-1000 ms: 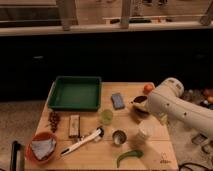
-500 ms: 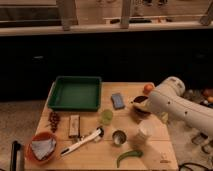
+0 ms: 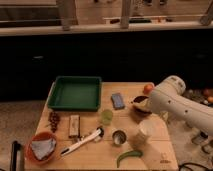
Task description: Stack cups into tray
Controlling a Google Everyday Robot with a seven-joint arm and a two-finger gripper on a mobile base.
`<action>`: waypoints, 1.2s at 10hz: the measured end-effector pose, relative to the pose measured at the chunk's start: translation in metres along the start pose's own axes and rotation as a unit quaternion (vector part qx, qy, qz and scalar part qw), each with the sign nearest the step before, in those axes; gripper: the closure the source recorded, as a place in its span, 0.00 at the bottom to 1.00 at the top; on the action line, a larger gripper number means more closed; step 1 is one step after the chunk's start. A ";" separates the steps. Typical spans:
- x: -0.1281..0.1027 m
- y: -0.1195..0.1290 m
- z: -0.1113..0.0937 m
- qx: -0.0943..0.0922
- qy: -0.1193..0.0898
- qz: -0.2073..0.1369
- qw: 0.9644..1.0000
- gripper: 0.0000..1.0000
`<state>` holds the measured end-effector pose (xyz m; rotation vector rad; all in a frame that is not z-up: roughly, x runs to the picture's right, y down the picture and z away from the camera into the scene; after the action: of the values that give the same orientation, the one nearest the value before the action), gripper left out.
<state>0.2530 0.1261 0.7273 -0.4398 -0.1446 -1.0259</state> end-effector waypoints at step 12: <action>-0.122 -0.076 0.018 0.009 -0.099 -0.046 0.994 0.20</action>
<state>0.1268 0.1970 0.7266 -0.5231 -0.3546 -1.0695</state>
